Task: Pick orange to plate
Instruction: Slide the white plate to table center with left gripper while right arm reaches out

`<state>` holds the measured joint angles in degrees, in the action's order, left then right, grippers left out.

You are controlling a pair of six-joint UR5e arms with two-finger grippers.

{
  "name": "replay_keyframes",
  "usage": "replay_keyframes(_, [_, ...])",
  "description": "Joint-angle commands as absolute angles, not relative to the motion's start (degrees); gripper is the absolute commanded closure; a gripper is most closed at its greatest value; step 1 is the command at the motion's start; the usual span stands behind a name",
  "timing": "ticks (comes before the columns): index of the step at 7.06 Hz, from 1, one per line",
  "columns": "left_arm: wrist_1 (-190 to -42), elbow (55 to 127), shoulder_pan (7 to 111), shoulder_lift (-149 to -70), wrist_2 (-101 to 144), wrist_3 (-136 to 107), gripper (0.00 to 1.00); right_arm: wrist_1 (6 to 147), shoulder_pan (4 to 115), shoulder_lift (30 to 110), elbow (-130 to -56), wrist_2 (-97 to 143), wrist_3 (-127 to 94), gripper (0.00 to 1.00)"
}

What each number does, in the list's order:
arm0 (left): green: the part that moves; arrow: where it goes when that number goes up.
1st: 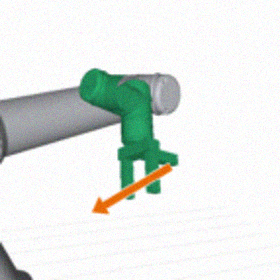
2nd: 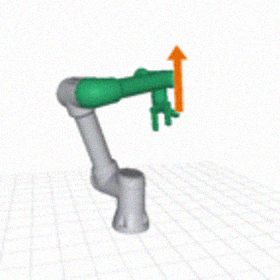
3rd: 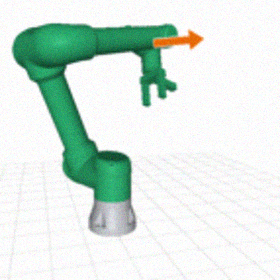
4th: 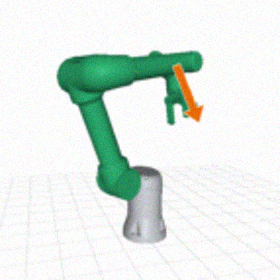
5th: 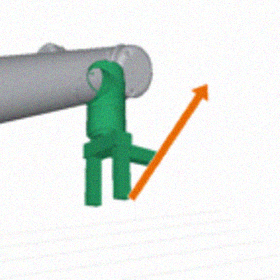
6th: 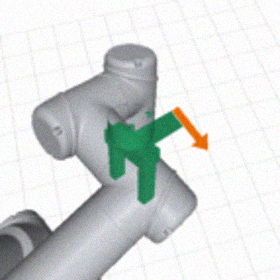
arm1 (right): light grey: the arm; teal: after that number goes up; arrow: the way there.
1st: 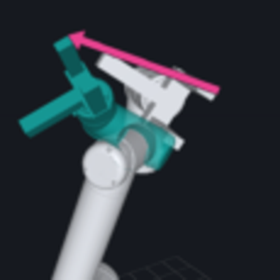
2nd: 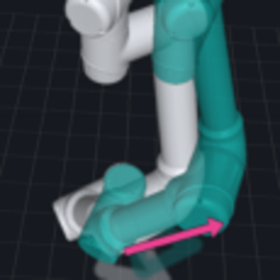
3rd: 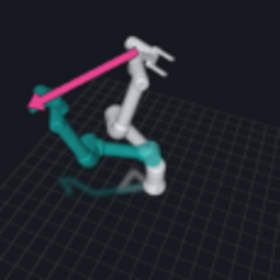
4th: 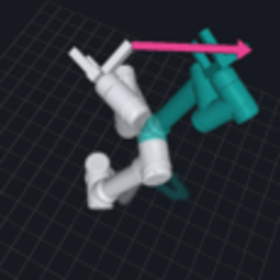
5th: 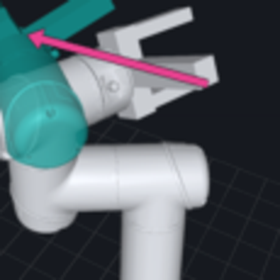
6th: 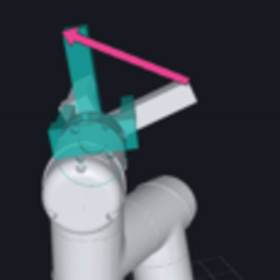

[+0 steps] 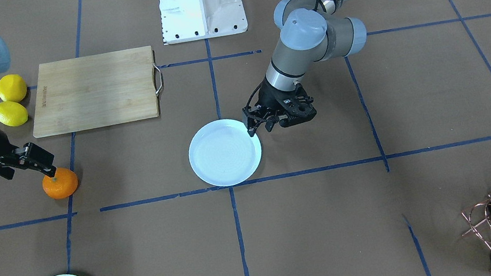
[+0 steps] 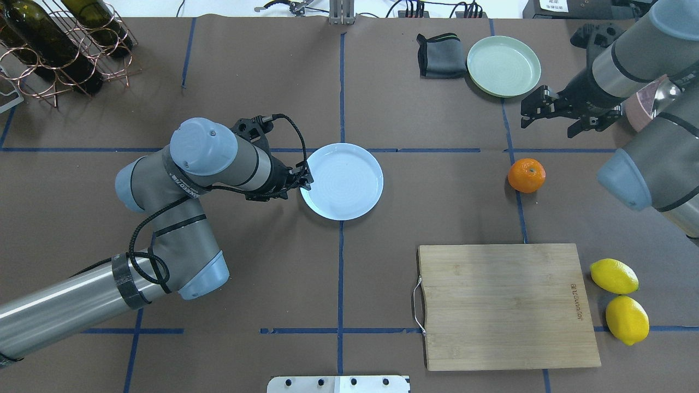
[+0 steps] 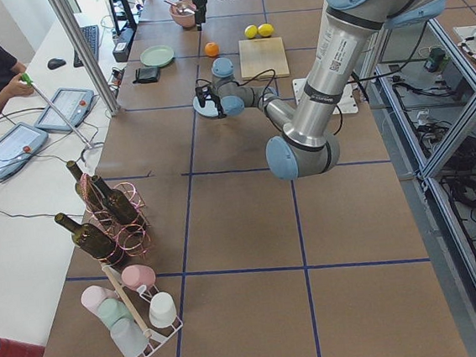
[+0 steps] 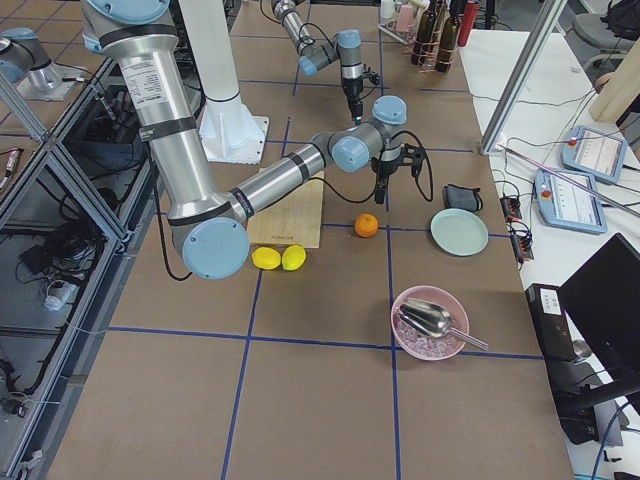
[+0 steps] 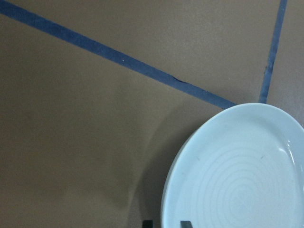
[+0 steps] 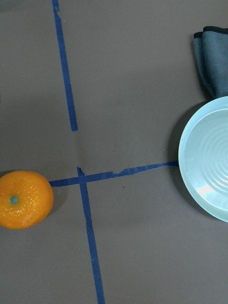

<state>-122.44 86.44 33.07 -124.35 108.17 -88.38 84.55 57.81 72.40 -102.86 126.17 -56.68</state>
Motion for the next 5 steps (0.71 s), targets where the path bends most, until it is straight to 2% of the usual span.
replay_keyframes(1, [-122.7, 91.8, 34.8, -122.0, 105.2, -81.5, 0.0, 84.6, 55.6, 72.6, -102.4, 123.8, -56.7, 0.0])
replay_keyframes(3, [-123.0, 94.0, 40.0, -121.1, 105.2, -80.4, 0.0, 83.4, 52.4, 72.5, -100.7, 120.9, -56.7, 0.0])
replay_keyframes(5, [-122.5, 95.5, 43.9, -120.5, 105.6, -80.2, 0.0, 74.2, 51.9, 72.8, -93.0, 120.8, -56.5, 0.0])
